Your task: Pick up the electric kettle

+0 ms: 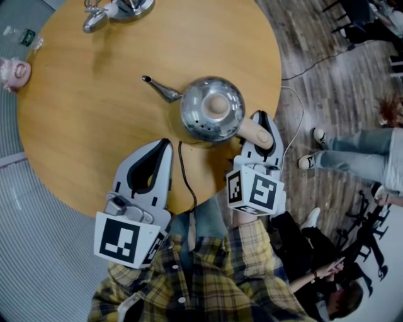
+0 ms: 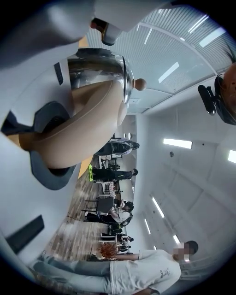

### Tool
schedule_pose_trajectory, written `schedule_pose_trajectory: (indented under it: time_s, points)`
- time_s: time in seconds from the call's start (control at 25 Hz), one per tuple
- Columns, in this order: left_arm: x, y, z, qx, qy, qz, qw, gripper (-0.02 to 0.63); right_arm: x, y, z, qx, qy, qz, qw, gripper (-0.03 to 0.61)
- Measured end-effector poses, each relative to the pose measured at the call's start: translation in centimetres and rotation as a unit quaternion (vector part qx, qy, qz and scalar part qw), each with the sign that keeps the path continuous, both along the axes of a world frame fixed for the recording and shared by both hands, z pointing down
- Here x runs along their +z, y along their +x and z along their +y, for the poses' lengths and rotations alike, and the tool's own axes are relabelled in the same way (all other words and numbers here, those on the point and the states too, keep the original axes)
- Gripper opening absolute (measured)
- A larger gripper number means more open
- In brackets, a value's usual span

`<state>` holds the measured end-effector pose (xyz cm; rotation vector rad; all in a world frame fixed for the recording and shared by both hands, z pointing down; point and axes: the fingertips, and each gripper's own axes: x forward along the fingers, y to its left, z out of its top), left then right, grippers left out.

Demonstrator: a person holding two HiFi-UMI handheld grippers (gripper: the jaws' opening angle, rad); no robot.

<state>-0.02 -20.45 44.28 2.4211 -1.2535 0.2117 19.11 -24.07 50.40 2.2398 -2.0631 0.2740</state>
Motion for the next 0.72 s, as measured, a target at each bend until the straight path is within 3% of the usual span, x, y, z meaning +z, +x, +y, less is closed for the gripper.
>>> schedule_pose_trajectory:
  time_s: [0.72]
  points:
    - [-2.3,-1.3,-1.0,-0.026,0.016,0.009,0.9995,0.003,-2.8,0.5,-1.2,0.001,0.03,-0.004,1.0,0.048]
